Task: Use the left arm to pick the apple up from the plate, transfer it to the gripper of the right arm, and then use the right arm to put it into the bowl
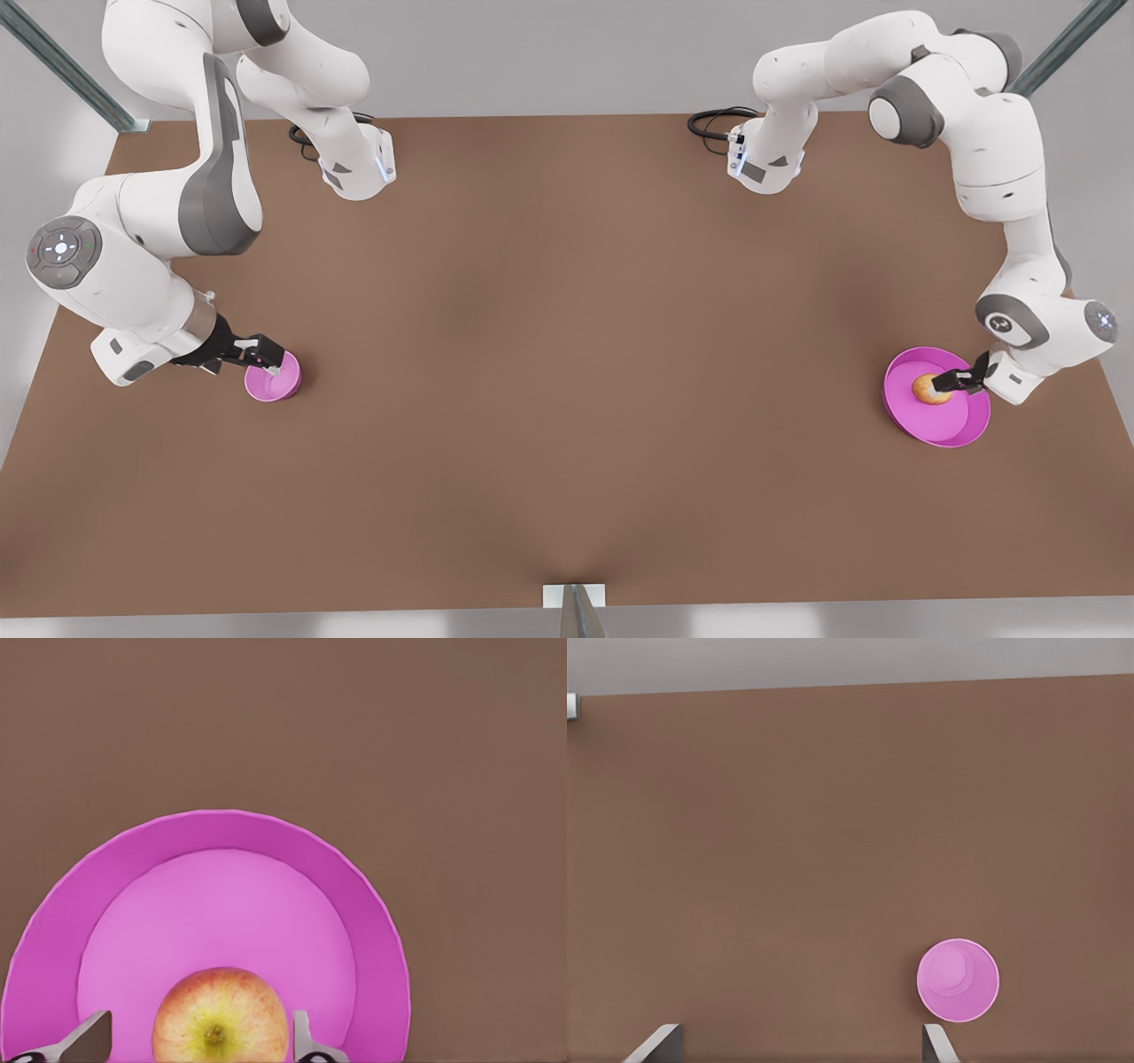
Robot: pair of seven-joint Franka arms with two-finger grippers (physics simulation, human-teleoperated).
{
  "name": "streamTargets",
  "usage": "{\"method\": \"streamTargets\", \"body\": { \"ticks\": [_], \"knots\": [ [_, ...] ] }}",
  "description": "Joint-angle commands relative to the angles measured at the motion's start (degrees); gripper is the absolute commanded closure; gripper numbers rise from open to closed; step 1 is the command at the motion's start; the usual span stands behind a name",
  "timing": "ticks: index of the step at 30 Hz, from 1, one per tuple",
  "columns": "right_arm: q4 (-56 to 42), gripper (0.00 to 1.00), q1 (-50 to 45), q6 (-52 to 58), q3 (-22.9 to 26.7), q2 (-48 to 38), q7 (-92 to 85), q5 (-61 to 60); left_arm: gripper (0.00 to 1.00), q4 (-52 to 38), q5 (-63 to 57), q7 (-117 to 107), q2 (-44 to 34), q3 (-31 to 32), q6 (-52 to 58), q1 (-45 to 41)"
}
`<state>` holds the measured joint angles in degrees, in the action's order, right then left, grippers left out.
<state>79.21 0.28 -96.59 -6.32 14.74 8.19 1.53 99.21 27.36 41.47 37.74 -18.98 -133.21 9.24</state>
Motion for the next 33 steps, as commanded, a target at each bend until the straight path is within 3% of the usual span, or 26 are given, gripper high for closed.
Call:
{"method": "streamTargets", "body": {
  "ticks": [1, 16, 20, 23, 33],
  "knots": [
    [-0.02, 0.00, 0.07, 0.00, -0.01, -0.07, 0.69, -0.03, 0.00, 0.02, 0.24, 22.78, 1.02, 0.00, -1.96, -0.01],
    [-0.02, 0.00, -0.11, 0.08, -0.01, -0.07, 0.69, -0.03, 0.00, 0.19, 1.47, 24.53, 3.84, 0.35, -1.87, -0.01],
    [-0.02, 0.00, -0.02, 0.00, -0.01, -0.07, 0.69, -0.03, 0.04, 0.63, 1.47, 24.62, 3.92, 0.26, -1.79, -0.01],
    [-0.11, 0.00, 0.07, 0.00, -0.01, -0.07, 0.60, -0.03, 0.14, 0.63, 1.47, 24.89, 3.84, 0.26, -1.79, -0.01],
    [-0.11, 0.00, -0.02, 0.00, -0.01, -0.07, 0.69, -0.03, 0.20, 0.46, 1.47, 25.15, 3.84, 0.09, -1.70, -0.01]
  ]
}}
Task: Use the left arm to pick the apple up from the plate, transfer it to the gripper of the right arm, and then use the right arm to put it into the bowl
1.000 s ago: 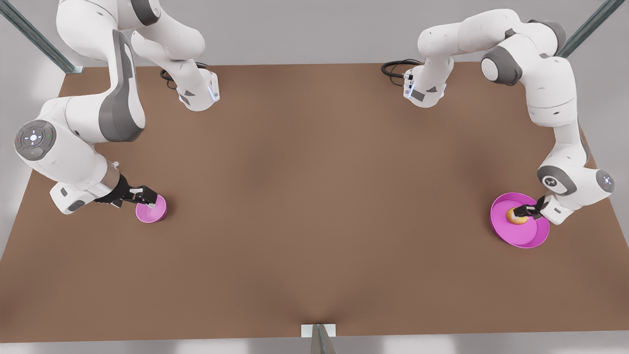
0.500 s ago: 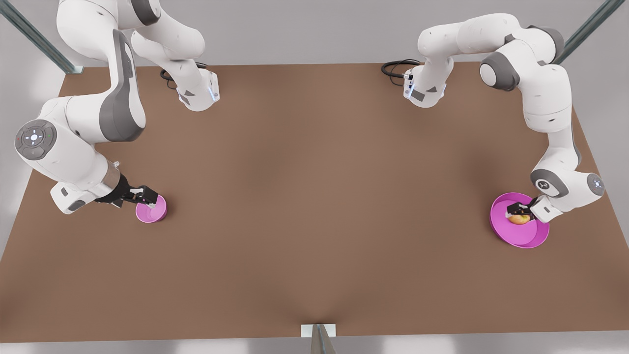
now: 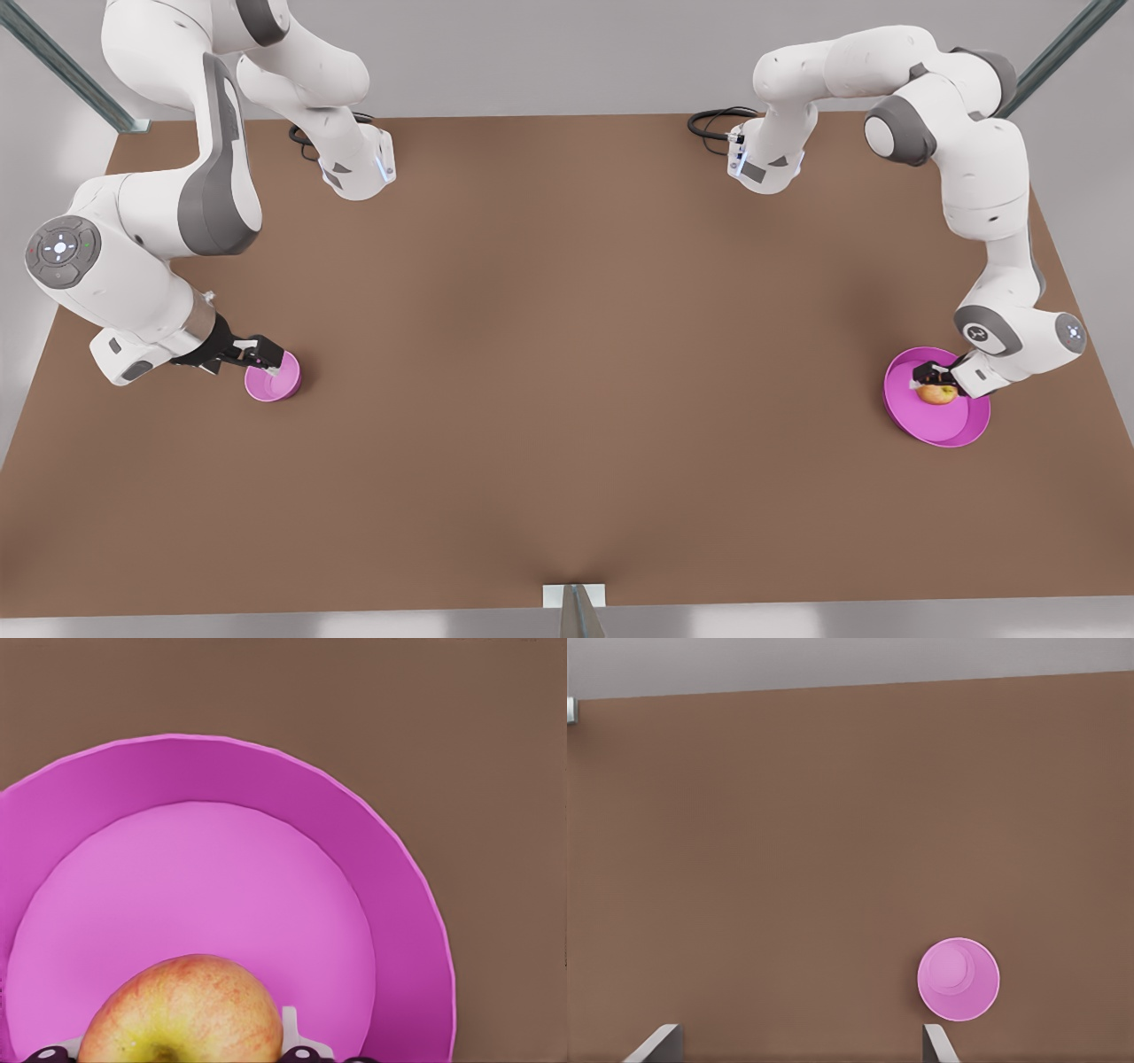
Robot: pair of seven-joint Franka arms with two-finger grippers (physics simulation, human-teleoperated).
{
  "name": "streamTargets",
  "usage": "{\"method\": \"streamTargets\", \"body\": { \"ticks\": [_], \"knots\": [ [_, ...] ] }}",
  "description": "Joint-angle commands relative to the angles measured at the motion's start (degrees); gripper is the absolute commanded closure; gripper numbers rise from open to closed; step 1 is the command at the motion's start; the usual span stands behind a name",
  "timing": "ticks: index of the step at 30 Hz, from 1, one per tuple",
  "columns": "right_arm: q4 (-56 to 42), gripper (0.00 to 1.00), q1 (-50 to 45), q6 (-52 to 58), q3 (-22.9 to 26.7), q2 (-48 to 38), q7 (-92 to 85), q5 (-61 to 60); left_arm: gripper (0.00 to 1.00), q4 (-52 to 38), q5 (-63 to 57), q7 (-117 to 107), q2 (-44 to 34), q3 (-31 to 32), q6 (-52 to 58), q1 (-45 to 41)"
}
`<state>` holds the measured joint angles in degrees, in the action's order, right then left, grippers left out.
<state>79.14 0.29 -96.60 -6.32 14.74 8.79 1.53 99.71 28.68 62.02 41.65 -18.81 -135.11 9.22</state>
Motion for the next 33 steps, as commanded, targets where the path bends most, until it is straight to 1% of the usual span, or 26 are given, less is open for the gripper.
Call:
{"method": "streamTargets", "body": {
  "ticks": [1, 3, 4, 5, 7, 8, 9, 10, 13, 14, 15, 17, 18, 19, 20, 21, 22, 23, 24, 26, 28, 31, 33],
  "knots": [
    [-0.03, 0.00, -0.03, 0.01, -0.01, -0.07, 0.09, -0.03, 0.22, -0.30, 0.06, 4.51, -0.95, -0.09, 0.20, -0.08],
    [-0.03, 0.00, -0.11, 0.01, -0.01, -0.07, 0.09, -0.12, 0.26, -2.76, 0.58, 4.08, -1.75, 0.87, 0.81, -0.43],
    [-0.03, 0.00, -0.03, 0.01, -0.01, -0.07, 0.09, -0.12, 0.26, -4.77, 3.82, 1.37, -2.18, 2.19, 3.26, -0.61],
    [-0.03, 0.00, -0.03, 0.01, -0.01, -0.07, 0.09, -0.03, 0.27, -8.30, 6.82, -12.25, -3.41, 5.88, 8.89, -2.10],
    [0.05, 0.00, -0.03, 0.01, -0.01, -0.07, 0.09, -0.03, 0.27, -9.96, 7.44, -31.84, -6.49, 15.10, 9.69, -3.07],
    [-0.03, 0.00, -0.03, 0.01, -0.01, -0.07, 0.09, -0.03, 0.27, -11.46, 7.53, -36.68, -6.67, 18.96, 9.69, -2.98],
    [-0.03, 0.00, -0.12, 0.01, -0.01, -0.07, 0.09, -0.03, 0.27, -13.04, 7.71, -42.75, -6.67, 24.50, 9.69, -3.07],
    [0.05, 0.00, -0.12, 0.01, -0.01, -0.07, 0.09, -0.03, 0.27, -14.36, 9.02, -45.40, -6.41, 27.75, 9.60, -3.07],
    [0.05, 0.00, -0.73, -0.08, -0.36, -0.07, 0.09, -0.12, 0.27, -17.35, 21.31, -45.76, -4.56, 29.70, 9.34, -11.15],
    [0.05, 0.00, -0.47, -0.08, -0.63, -0.07, 0.18, -4.68, 0.27, -20.34, 26.78, -44.09, -2.63, 29.97, 8.29, -15.81],
    [0.05, 0.00, -0.47, -0.60, -0.71, 0.90, 0.18, -9.43, 0.27, -22.27, 28.97, -40.06, -1.22, 30.49, 5.04, -18.88],
    [0.14, 0.00, -0.47, -5.26, -0.71, 2.57, -0.09, -20.41, 0.27, -26.84, 40.65, -25.12, 2.12, 30.85, 2.92, -24.25],
    [0.14, 0.00, -0.64, -7.54, -0.71, 3.89, -0.44, -26.04, 0.27, -29.65, 44.35, -20.10, 4.23, 32.51, 2.84, -25.83],
    [0.23, 0.00, -0.82, -9.92, -0.80, 5.29, -0.61, -32.45, 0.27, -33.08, 46.47, -15.80, 6.86, 35.85, 2.75, -26.54],
    [0.23, 0.00, -0.82, -11.59, -1.33, 6.70, -0.88, -37.64, 0.27, -35.01, 46.56, -12.54, 8.36, 38.40, 2.66, -26.62],
    [0.23, 0.00, -0.82, -14.13, -2.56, 8.02, -1.05, -41.42, 0.27, -37.74, 46.56, -9.73, 10.12, 39.19, 1.00, -27.94],
    [0.23, 0.00, -0.56, -16.34, -3.88, 9.95, -5.53, -46.87, 0.27, -41.25, 46.82, -3.93, 13.01, 39.64, 0.11, -29.61],
    [0.23, 0.00, -0.03, -16.25, -3.88, 11.27, -11.59, -54.07, 0.27, -43.45, 46.82, 1.16, 15.04, 40.51, -0.24, -30.49],
    [0.23, 0.00, 0.15, -15.81, -3.88, 13.20, -15.46, -61.63, 0.27, -43.63, 46.91, 8.19, 15.39, 41.22, -2.52, -31.02],
    [0.23, 0.00, 0.15, -15.72, -3.88, 15.58, -24.69, -71.13, 0.27, -44.16, 46.91, 17.69, 16.09, 41.66, -7.88, -32.60],
    [0.05, 0.00, -0.38, -15.99, -4.23, 16.90, -27.94, -74.82, 0.27, -44.77, 46.91, 26.04, 16.71, 41.83, -9.20, -32.60],
    [1.02, 0.00, -1.26, -16.07, -4.23, 19.27, -37.78, -79.74, 0.27, -46.00, 46.91, 30.96, 17.15, 42.62, -12.37, -34.45],
    [0.93, 0.00, -1.26, -15.81, -4.23, 21.29, -47.63, -83.44, 0.27, -46.09, 47.34, 36.06, 17.33, 42.89, -12.98, -34.54]
  ]
}}
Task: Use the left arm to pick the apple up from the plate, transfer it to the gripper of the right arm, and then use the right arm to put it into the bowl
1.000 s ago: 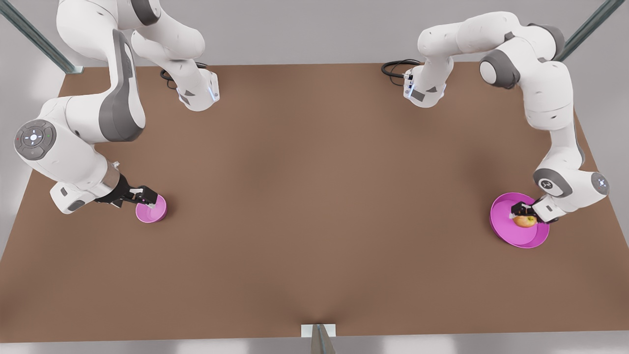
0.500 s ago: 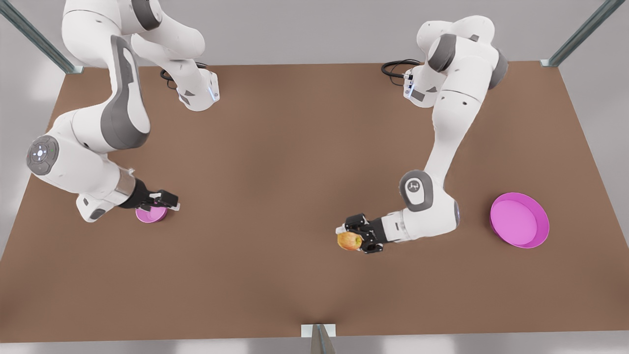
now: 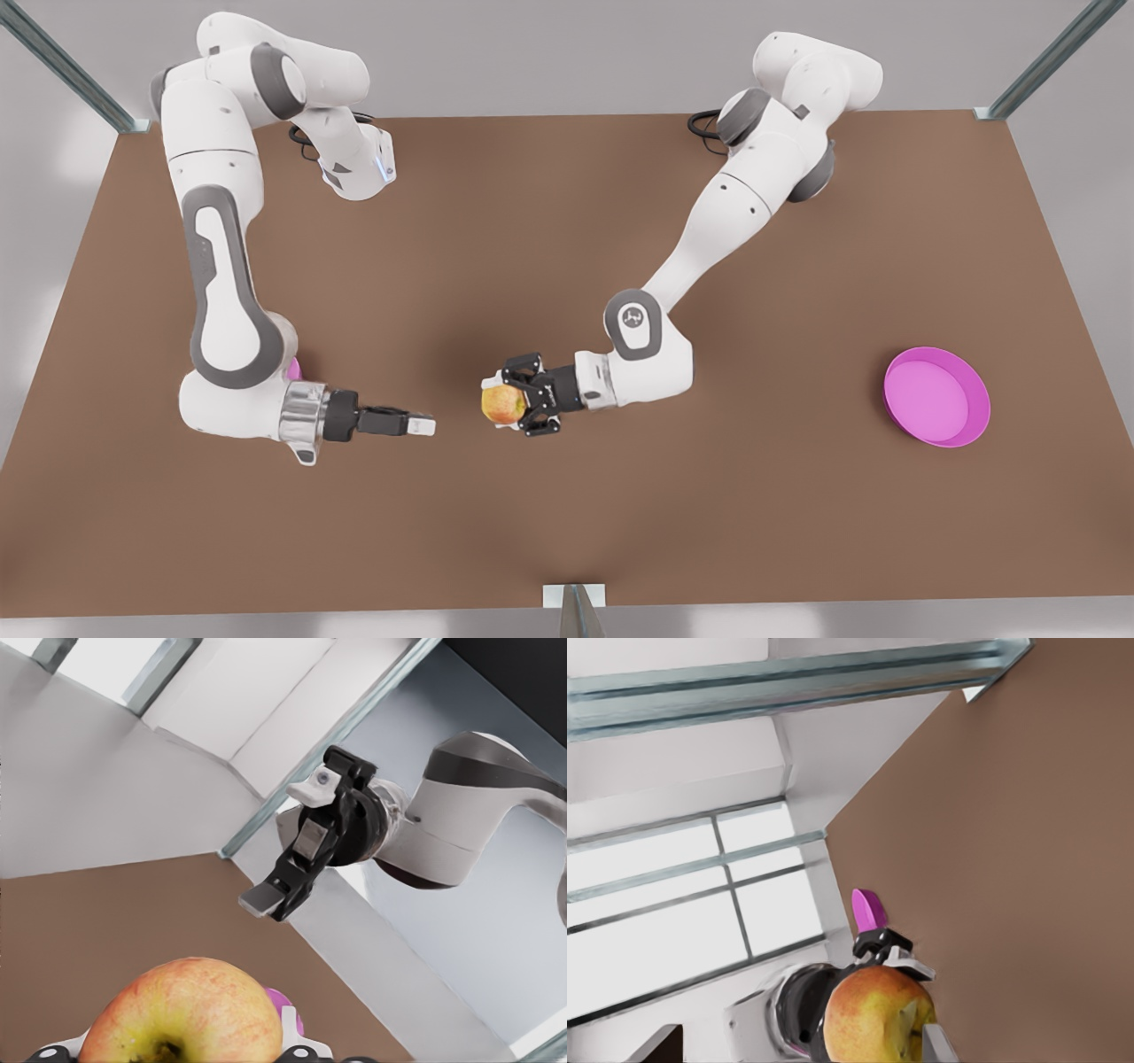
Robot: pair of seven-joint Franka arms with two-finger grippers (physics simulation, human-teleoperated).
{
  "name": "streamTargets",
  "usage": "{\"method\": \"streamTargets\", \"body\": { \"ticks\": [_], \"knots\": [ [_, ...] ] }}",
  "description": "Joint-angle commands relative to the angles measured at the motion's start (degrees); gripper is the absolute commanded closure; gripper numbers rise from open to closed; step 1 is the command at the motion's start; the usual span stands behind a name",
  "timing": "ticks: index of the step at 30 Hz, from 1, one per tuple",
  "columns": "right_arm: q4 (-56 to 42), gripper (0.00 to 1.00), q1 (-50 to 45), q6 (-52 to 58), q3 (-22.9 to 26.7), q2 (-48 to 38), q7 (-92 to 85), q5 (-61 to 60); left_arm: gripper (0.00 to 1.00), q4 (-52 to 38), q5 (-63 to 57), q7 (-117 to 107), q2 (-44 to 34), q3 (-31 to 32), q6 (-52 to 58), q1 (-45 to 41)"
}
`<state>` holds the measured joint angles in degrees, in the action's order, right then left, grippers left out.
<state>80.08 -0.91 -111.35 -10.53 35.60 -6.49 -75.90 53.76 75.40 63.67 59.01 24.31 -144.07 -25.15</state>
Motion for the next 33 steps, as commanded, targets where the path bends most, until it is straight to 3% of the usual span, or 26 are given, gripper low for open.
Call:
{"method": "streamTargets", "body": {
  "ticks": [1, 12, 33],
  "knots": [
    [-0.01, 0.00, -0.14, -0.97, -0.10, 1.40, -34.82, -7.41, 0.27, -0.15, 2.73, 38.80, -0.04, 0.91, -4.03, -0.08],
    [3.33, 0.00, -0.41, 3.77, -3.27, 4.48, -48.18, -10.14, 0.27, -0.06, 5.11, 41.98, 0.84, 0.82, -4.03, -0.17],
    [4.39, 0.00, -5.68, 0.79, -3.36, 6.94, -51.43, -16.56, 0.27, 0.03, 5.46, 42.06, 1.02, 0.74, -3.94, -0.17]
  ]
}}
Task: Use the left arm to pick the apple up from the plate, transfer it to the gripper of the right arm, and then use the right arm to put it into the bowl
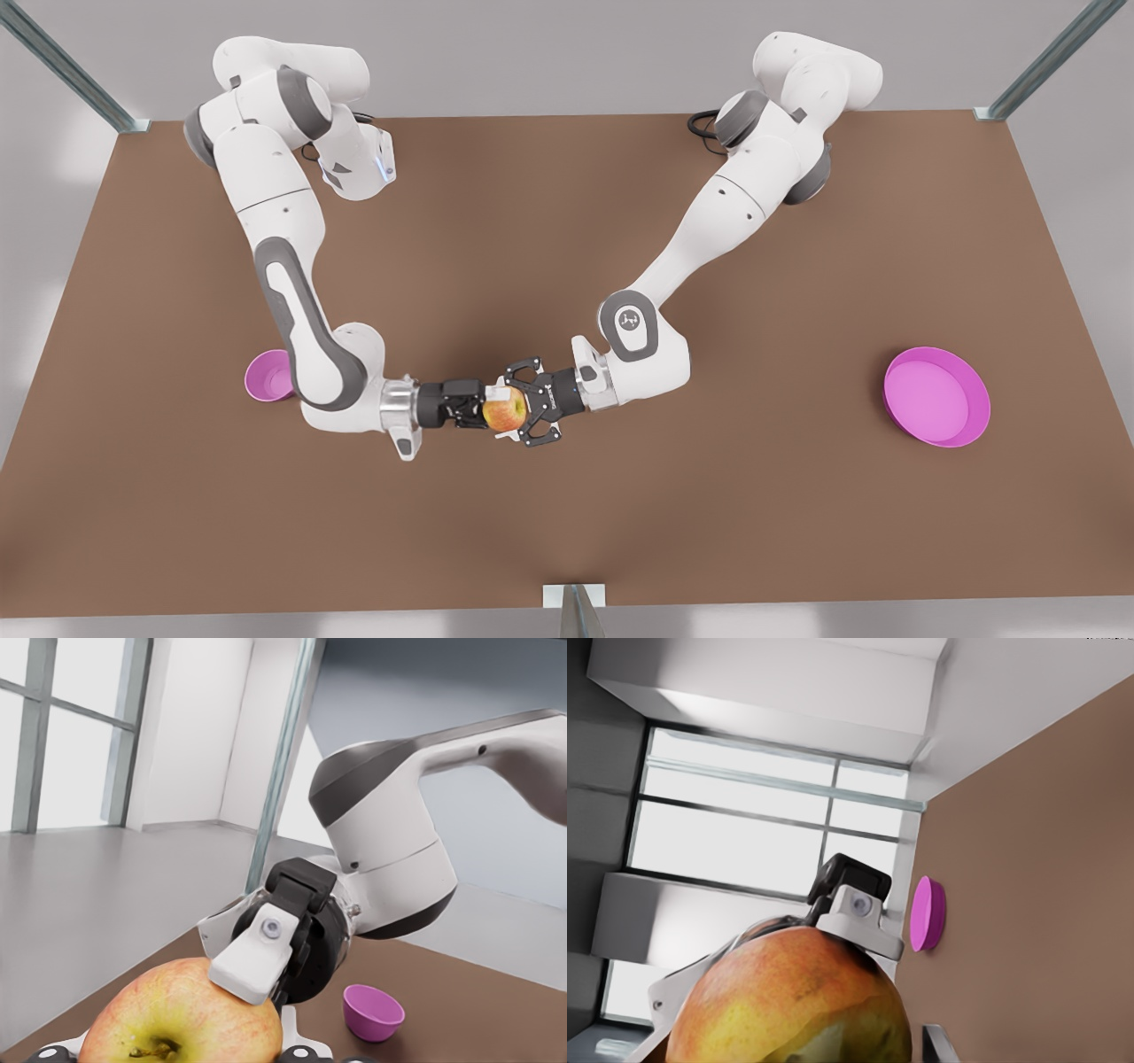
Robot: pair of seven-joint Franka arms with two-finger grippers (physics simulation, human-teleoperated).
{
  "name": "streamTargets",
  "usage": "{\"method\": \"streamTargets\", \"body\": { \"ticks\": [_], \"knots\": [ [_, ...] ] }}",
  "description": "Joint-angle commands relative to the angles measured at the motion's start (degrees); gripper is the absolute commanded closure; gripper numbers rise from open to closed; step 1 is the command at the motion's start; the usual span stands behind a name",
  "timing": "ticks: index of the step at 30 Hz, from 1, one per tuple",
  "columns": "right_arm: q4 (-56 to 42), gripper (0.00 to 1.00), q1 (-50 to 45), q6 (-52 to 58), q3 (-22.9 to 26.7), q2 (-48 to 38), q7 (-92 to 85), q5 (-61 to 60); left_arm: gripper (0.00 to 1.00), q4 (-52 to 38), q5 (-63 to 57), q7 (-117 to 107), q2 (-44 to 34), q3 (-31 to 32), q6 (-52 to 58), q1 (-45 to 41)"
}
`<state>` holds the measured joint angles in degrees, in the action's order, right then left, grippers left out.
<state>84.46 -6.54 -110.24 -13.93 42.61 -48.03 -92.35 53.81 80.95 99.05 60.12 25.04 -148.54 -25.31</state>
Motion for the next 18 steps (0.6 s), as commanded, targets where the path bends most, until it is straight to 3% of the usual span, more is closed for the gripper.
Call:
{"method": "streamTargets", "body": {
  "ticks": [1, 5, 10, 13, 18],
  "knots": [
    [0.00, 0.04, -0.05, -0.32, -0.05, -0.07, -9.89, -0.12, 0.27, -0.02, -0.09, 6.68, -0.09, 0.01, 0.53, 0.00],
    [0.00, 0.22, -0.05, -0.32, 0.04, -0.07, -9.89, -0.20, 0.27, -0.02, -0.09, 6.68, -0.09, -0.08, 0.53, 0.00],
    [-0.09, 0.22, -0.05, -0.32, -0.05, -0.07, -9.89, -0.20, 0.24, -0.02, -0.09, 6.68, 0.00, -0.08, 0.53, 0.00],
    [-0.18, 0.22, 0.12, -0.32, 0.04, -0.07, -9.89, -0.20, 0.01, 0.07, -0.09, 6.68, 0.00, -0.08, 0.53, 0.09],
    [-0.26, 0.22, 0.38, -0.32, 0.04, -0.07, -10.07, -0.12, 0.01, 0.07, -0.09, 6.68, 0.00, -0.08, 0.53, 0.00]
  ]
}}
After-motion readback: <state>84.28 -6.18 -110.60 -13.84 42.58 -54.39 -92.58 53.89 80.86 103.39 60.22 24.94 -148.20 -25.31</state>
